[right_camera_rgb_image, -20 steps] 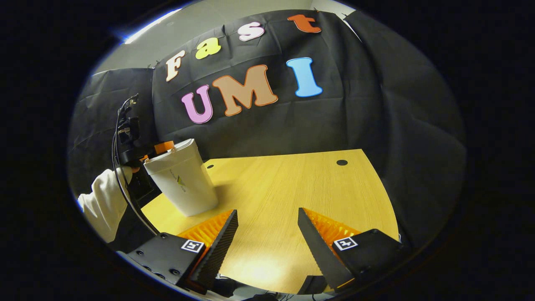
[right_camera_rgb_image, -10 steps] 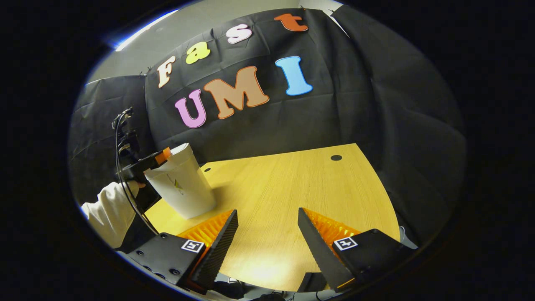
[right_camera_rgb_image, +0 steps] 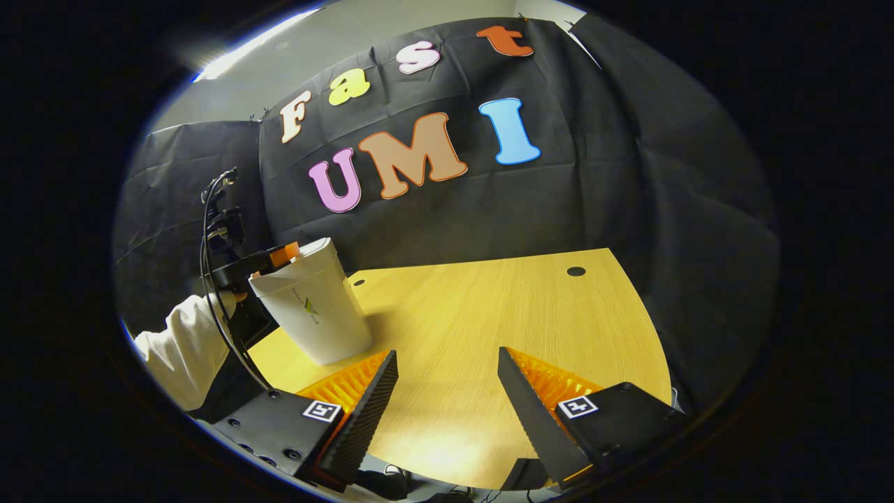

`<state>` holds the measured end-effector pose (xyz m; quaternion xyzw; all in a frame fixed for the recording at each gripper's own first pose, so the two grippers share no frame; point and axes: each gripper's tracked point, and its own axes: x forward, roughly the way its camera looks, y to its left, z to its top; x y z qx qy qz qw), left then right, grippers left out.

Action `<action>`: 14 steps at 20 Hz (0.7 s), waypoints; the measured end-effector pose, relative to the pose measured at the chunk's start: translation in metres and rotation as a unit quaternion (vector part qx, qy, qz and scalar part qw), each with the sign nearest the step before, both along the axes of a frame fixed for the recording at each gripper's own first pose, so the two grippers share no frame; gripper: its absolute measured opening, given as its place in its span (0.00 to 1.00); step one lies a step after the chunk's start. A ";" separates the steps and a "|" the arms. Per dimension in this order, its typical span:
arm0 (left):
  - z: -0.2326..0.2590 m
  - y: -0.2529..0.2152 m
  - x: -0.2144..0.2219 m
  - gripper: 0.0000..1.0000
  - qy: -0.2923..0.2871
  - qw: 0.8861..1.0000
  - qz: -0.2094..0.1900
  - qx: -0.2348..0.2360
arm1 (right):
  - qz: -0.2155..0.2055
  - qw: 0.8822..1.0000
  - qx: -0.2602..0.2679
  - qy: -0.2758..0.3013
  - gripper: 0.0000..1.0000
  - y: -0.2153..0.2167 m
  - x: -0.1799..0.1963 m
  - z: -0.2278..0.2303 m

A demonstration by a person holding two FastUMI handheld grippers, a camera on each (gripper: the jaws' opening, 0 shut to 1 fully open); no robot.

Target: Press the lid of the desktop garbage bin to open it, pick up the crumpled paper on the desktop and throw it into the bin, then pick up the pop can on the desktop and drop it into the bin, and finally close the garbage bin lid.

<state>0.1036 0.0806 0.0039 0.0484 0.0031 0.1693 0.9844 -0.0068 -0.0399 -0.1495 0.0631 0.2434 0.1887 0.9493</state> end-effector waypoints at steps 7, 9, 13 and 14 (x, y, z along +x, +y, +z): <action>0.028 -0.087 -0.028 0.93 -0.042 0.992 -0.115 -0.028 | 0.001 0.999 0.016 -0.027 0.96 0.035 0.016 0.021; 0.018 -0.108 -0.038 0.94 -0.034 0.988 -0.142 -0.053 | 0.000 0.999 0.012 -0.045 0.96 0.044 0.020 0.034; -0.002 -0.139 -0.061 0.93 0.004 0.979 -0.179 -0.093 | -0.008 0.997 0.000 -0.073 0.96 0.059 0.025 0.054; -0.008 -0.145 -0.066 0.93 0.016 0.977 -0.188 -0.102 | -0.008 0.997 -0.002 -0.078 0.96 0.065 0.026 0.059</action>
